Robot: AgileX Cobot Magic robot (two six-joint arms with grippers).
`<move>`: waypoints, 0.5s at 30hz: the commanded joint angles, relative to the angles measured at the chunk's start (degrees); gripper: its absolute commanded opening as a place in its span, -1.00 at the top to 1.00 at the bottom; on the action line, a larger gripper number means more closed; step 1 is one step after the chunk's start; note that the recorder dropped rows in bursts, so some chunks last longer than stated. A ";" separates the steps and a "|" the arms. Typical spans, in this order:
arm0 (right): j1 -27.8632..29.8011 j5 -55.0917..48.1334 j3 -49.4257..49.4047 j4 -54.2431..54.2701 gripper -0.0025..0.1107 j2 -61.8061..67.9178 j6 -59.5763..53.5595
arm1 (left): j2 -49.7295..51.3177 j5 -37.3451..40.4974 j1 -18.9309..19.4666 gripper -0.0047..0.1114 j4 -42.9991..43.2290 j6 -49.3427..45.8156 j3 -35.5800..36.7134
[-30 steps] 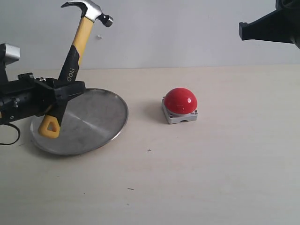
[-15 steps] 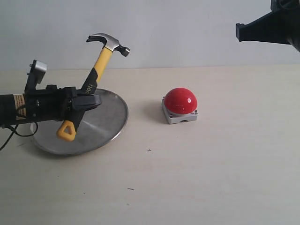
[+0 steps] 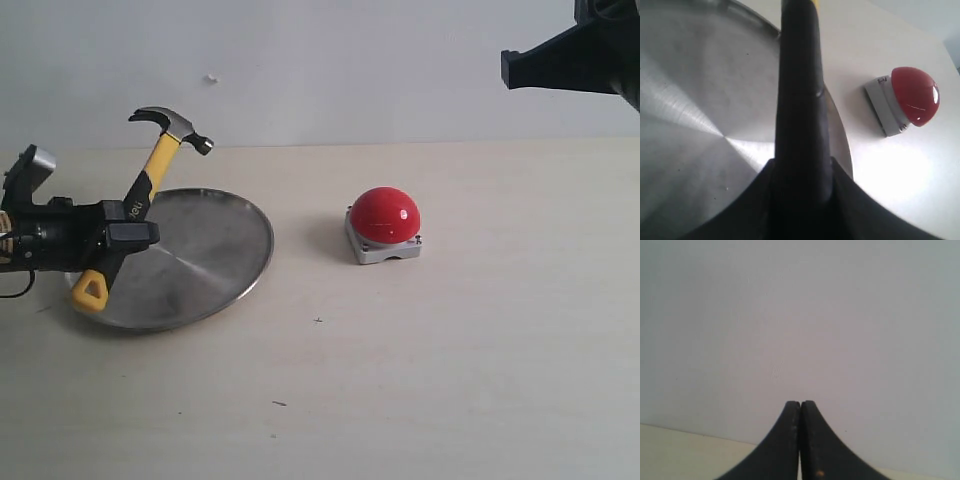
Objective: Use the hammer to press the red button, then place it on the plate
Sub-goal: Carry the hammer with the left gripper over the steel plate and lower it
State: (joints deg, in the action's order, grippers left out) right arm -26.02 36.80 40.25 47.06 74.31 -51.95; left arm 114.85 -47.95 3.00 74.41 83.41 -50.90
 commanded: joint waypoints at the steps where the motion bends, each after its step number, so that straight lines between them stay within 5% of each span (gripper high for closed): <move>1: 0.06 -0.31 0.12 -0.84 0.96 -0.26 0.21 | -0.39 -2.07 -0.25 0.92 -1.11 -1.39 -0.77; 10: 0.06 -0.64 0.12 -1.19 0.96 -0.26 1.14 | 2.75 -4.55 -1.79 0.92 -1.26 -1.18 -1.35; 15: 0.06 -0.75 0.12 -1.17 0.96 -0.26 1.14 | 2.75 2.77 -4.23 0.92 -1.61 -0.51 -3.25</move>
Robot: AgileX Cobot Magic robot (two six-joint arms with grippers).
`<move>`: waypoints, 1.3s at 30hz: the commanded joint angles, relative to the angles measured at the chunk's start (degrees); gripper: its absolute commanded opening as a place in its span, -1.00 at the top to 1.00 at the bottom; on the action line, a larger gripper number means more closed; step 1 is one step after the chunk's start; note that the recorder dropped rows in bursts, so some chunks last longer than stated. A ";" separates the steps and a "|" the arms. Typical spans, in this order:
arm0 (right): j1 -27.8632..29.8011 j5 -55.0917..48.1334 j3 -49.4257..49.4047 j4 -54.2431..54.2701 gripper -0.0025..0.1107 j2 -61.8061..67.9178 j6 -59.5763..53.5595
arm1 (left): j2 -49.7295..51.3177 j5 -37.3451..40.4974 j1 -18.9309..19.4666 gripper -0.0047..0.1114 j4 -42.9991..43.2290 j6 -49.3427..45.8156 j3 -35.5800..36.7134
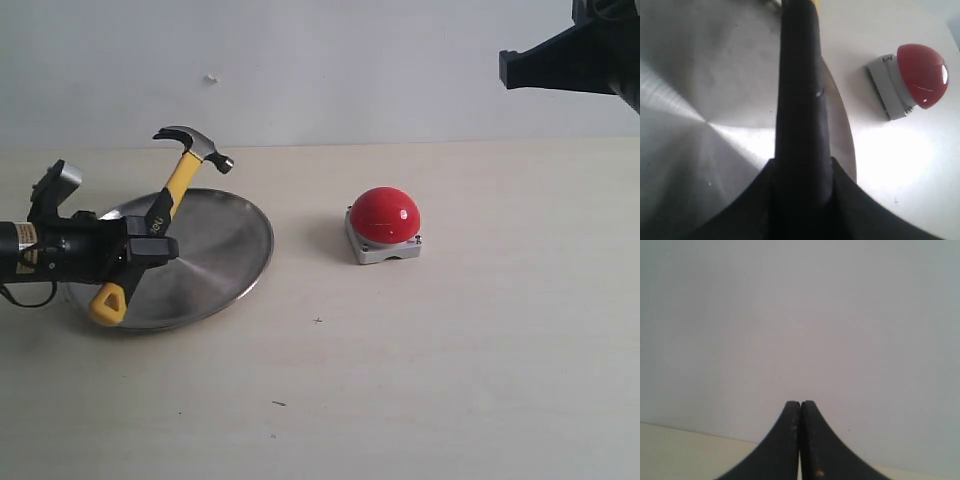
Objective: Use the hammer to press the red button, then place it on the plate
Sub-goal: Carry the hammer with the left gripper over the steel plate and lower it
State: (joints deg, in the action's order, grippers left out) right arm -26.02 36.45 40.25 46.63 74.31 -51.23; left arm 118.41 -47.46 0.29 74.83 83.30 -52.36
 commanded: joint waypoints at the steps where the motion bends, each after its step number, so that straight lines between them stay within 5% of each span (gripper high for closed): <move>1: 0.06 -0.40 0.12 -0.73 0.96 -0.26 0.42 | -0.80 3.12 -1.64 0.92 -2.25 -0.40 -1.80; 39: 0.06 -1.23 0.12 -1.63 0.96 -0.26 0.57 | -0.72 8.88 -4.06 0.92 -2.22 -0.62 -2.68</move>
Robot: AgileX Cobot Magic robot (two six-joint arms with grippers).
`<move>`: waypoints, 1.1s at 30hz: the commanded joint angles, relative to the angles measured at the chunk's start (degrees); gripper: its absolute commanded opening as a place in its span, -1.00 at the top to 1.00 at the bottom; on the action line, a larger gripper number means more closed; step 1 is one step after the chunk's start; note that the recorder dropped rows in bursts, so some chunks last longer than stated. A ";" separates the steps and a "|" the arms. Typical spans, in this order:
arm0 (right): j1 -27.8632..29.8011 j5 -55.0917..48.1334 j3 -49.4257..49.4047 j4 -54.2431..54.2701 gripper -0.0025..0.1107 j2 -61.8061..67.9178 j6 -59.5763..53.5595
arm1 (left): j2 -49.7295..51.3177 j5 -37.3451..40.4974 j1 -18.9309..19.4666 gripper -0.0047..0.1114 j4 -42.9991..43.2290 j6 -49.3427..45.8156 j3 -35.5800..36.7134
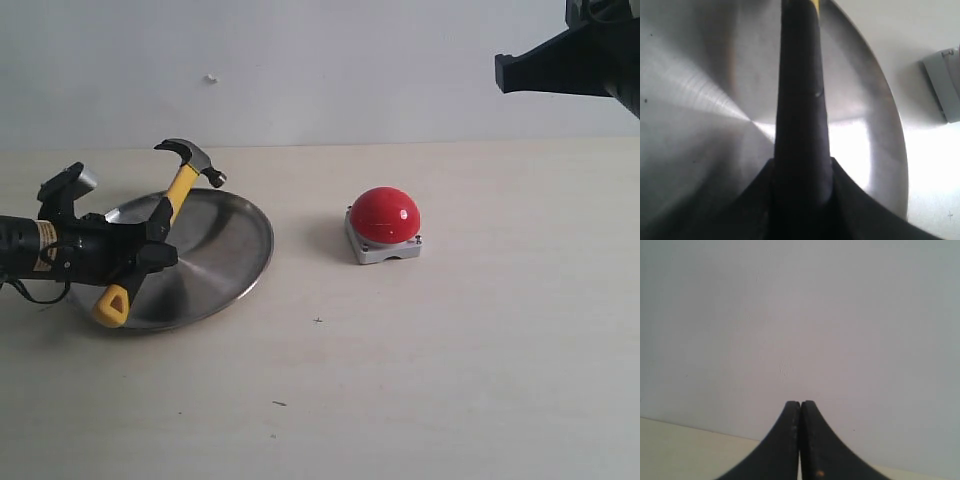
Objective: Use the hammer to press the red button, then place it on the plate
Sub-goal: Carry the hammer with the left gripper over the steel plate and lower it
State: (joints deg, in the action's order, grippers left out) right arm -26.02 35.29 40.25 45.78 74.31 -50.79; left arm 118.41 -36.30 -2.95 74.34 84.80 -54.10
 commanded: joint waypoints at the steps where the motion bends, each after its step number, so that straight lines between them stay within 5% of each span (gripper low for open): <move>1: 0.06 -0.07 0.12 -0.78 0.96 -0.26 0.13 | -0.72 -1.94 -0.97 0.92 -1.58 -2.12 -1.08; 26: 0.06 -0.07 0.12 -0.92 0.96 -0.26 0.13 | -0.72 1.75 -1.06 0.92 -0.19 -2.87 -1.06; 33: 0.06 -0.07 0.12 -0.92 0.96 -0.26 0.13 | -0.72 1.75 -1.06 0.46 0.95 -2.08 -1.06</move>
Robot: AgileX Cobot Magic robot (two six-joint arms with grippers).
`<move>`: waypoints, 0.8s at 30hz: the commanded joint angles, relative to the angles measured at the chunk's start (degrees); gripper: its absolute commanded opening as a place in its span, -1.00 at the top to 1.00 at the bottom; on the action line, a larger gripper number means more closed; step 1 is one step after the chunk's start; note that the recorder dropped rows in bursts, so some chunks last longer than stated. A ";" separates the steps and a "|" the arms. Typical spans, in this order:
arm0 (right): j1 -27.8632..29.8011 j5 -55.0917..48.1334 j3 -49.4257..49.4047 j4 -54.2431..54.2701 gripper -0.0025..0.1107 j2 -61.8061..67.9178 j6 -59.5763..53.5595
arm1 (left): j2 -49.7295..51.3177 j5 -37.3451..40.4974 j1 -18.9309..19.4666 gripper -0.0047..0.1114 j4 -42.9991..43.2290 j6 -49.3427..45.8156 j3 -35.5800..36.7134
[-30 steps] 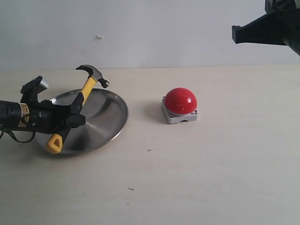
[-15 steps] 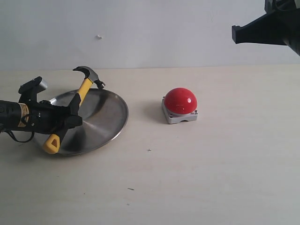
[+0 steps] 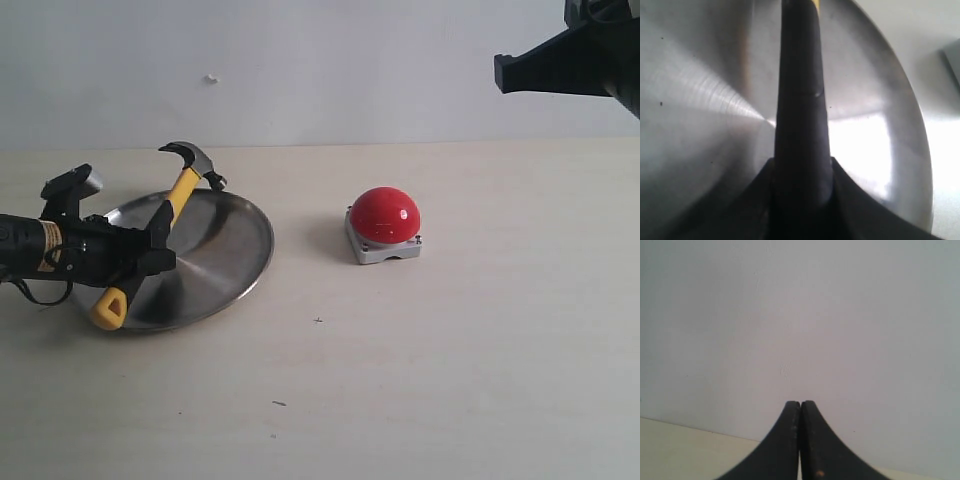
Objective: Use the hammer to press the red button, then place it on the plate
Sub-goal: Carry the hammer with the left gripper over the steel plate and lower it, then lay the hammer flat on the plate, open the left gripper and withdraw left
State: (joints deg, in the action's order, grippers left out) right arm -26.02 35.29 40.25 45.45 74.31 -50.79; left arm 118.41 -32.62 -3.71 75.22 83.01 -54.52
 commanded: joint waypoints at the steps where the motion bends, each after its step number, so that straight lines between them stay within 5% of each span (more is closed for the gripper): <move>1: 0.06 -0.07 0.12 -0.60 0.96 -0.26 0.13 | -0.72 -1.93 -0.30 0.42 0.07 -0.32 -0.64; 24: 0.06 0.04 0.12 -0.59 0.96 -0.26 0.13 | -0.72 0.34 -0.30 0.39 2.30 0.30 -0.64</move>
State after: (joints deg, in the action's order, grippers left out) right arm -26.02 35.29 40.25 45.45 74.31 -50.79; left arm 118.41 -31.71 -3.71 77.78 83.35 -54.80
